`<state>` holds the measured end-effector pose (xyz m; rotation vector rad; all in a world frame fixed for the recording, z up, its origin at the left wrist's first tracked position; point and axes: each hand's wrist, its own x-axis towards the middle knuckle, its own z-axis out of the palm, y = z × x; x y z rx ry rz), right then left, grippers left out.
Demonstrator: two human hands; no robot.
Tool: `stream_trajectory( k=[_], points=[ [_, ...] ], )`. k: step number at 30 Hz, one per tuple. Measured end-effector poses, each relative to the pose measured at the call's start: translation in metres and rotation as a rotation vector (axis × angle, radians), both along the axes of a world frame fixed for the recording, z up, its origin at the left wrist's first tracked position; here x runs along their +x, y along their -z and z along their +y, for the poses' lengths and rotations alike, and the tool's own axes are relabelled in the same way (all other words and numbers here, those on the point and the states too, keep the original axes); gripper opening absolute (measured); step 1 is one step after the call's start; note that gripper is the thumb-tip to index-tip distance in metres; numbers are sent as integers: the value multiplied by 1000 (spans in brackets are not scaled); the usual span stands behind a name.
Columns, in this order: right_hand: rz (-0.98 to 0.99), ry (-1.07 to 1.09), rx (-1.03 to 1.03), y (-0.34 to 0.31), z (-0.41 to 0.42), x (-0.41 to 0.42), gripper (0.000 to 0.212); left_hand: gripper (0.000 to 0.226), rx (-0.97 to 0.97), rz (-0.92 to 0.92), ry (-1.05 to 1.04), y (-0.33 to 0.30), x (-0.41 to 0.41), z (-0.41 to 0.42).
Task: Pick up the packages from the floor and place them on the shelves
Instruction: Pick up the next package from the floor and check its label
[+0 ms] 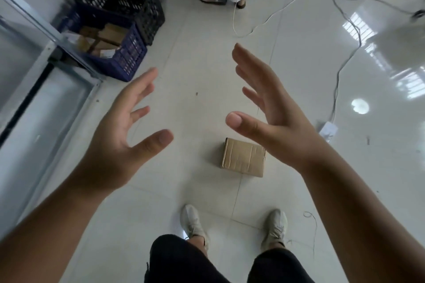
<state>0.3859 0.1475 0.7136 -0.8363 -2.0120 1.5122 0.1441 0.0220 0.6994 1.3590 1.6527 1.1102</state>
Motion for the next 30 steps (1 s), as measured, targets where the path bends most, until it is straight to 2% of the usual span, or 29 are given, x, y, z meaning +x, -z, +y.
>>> stream_trajectory(
  k=[10, 15, 22, 30],
  points=[
    [-36, 53, -84, 80, 54, 162, 94, 92, -89, -29, 2, 79, 135, 57],
    [-90, 83, -124, 132, 70, 218, 95, 101, -113, -13, 101, 131, 190, 90],
    [-90, 180, -212, 225, 66, 236, 93, 98, -150, -78, 153, 217, 198, 118],
    [-154, 253, -305, 376, 59, 227, 96, 92, -249, -57, 152, 361, 182, 123]
  ],
)
